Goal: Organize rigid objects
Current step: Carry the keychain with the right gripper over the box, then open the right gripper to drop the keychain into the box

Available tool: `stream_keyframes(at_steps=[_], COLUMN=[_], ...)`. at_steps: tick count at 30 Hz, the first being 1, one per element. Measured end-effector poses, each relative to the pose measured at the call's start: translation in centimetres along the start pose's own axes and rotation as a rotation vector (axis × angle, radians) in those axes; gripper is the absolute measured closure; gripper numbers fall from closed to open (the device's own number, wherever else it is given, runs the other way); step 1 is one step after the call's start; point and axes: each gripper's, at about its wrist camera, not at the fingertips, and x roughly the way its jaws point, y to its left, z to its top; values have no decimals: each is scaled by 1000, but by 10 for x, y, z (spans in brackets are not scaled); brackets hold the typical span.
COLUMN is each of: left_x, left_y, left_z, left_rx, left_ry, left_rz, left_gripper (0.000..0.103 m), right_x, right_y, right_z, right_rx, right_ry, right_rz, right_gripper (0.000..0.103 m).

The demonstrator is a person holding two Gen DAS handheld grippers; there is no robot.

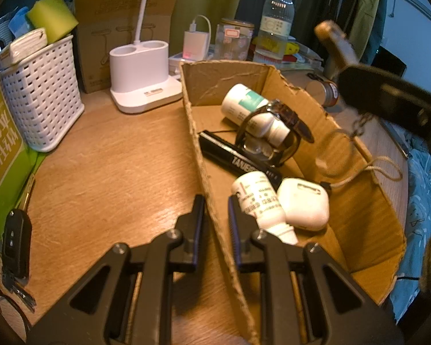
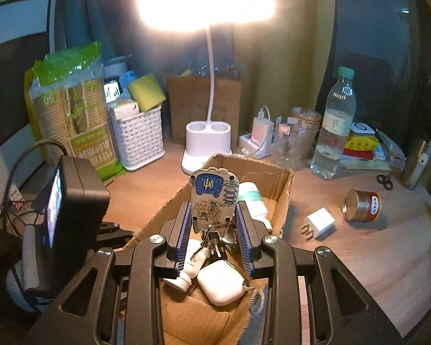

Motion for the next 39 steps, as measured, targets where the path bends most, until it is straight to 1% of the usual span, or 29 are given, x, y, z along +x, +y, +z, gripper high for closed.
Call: stream_keyframes(at_steps=[8,20,22,24,39], left_x=[0,0,0,0,0], left_y=[0,-1,0,-1,-1], left_z=[0,0,0,0,0], left_rx=[0,0,1,1,1], left_ry=[0,0,0,0,0], left_rz=[0,1,1,1,1], left_gripper=[85,85,85,85,85], right_x=[18,27,28,28,26], right_y=[5,7,7,6,1], right_z=[-8,-12,-12,-12,-12], right_rx=[-13,-24,-24,-22,-10], right_ry=[64,107,109,111,102], right_rz=[6,11,6,4,-9], right_gripper=[70,70,65,64,64])
